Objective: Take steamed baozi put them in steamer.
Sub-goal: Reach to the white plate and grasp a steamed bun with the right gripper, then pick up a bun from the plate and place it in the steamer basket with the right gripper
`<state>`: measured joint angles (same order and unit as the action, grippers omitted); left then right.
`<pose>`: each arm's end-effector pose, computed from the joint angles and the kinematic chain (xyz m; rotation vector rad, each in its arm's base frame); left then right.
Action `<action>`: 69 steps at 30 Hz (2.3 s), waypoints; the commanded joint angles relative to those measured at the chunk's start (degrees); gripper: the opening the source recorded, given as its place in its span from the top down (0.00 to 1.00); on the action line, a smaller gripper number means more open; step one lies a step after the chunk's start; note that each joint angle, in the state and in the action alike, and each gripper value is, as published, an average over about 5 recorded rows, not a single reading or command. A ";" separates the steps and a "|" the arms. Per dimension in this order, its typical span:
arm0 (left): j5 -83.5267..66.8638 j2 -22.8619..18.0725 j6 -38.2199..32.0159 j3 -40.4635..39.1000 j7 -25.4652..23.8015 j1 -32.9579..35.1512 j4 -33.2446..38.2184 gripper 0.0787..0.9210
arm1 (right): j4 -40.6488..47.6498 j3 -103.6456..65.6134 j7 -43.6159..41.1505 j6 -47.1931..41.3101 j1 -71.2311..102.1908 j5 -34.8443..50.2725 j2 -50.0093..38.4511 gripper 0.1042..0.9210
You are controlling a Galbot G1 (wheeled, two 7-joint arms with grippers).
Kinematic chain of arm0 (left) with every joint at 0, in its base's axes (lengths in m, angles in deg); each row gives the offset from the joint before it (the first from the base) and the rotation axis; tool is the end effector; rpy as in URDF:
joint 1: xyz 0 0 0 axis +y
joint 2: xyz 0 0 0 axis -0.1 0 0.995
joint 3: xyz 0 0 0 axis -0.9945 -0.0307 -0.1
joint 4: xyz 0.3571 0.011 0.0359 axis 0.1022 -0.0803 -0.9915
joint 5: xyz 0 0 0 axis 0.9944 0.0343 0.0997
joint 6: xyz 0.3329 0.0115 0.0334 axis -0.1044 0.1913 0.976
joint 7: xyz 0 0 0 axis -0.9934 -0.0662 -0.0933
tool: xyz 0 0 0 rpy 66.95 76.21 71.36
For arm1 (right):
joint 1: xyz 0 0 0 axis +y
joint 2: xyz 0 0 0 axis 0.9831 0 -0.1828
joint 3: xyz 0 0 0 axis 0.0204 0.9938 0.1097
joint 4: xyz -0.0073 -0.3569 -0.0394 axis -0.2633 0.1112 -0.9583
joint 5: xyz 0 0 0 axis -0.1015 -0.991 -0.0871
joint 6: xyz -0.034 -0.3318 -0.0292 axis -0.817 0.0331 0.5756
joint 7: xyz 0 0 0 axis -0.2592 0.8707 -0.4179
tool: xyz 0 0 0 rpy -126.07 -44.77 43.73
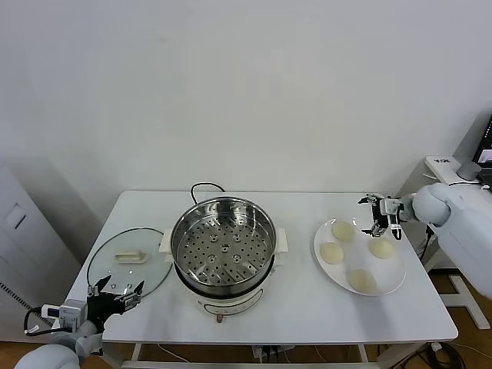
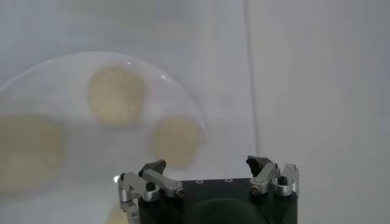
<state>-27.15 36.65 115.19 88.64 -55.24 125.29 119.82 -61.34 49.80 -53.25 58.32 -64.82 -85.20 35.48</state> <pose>0.1830 0.1332 -0.2664 -0.1086 -2.6145 -0.1879 0.5269 -0.2530 -0.1796 1.1073 -1.7003 1.5535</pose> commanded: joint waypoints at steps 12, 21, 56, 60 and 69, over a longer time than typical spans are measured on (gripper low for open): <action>0.14 0.78 0.52 -0.56 -0.09 -1.11 -0.26 0.12 | 20.22 5.79 -4.91 3.81 -7.10 -4.63 13.06 0.12; 0.04 1.08 0.40 -0.62 -0.19 -1.20 -0.33 0.12 | 24.07 2.05 -3.00 3.88 -4.84 -7.94 16.03 0.12; 0.03 0.66 0.55 -0.94 0.02 -0.75 1.46 0.12 | 3.58 16.66 -6.23 0.10 -13.72 7.78 6.25 0.61; 0.14 0.68 0.55 -0.96 0.03 -0.39 1.75 0.12 | -3.89 25.09 -8.38 3.76 -23.21 14.48 3.51 0.61; 0.43 0.91 0.58 -1.09 0.03 0.05 2.29 0.12 | -6.57 34.13 -12.09 17.10 -37.31 21.63 10.57 0.60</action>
<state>-26.83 37.44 115.72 87.63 -55.20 125.31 121.96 -59.80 72.64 -62.57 66.73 -89.04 -73.03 44.50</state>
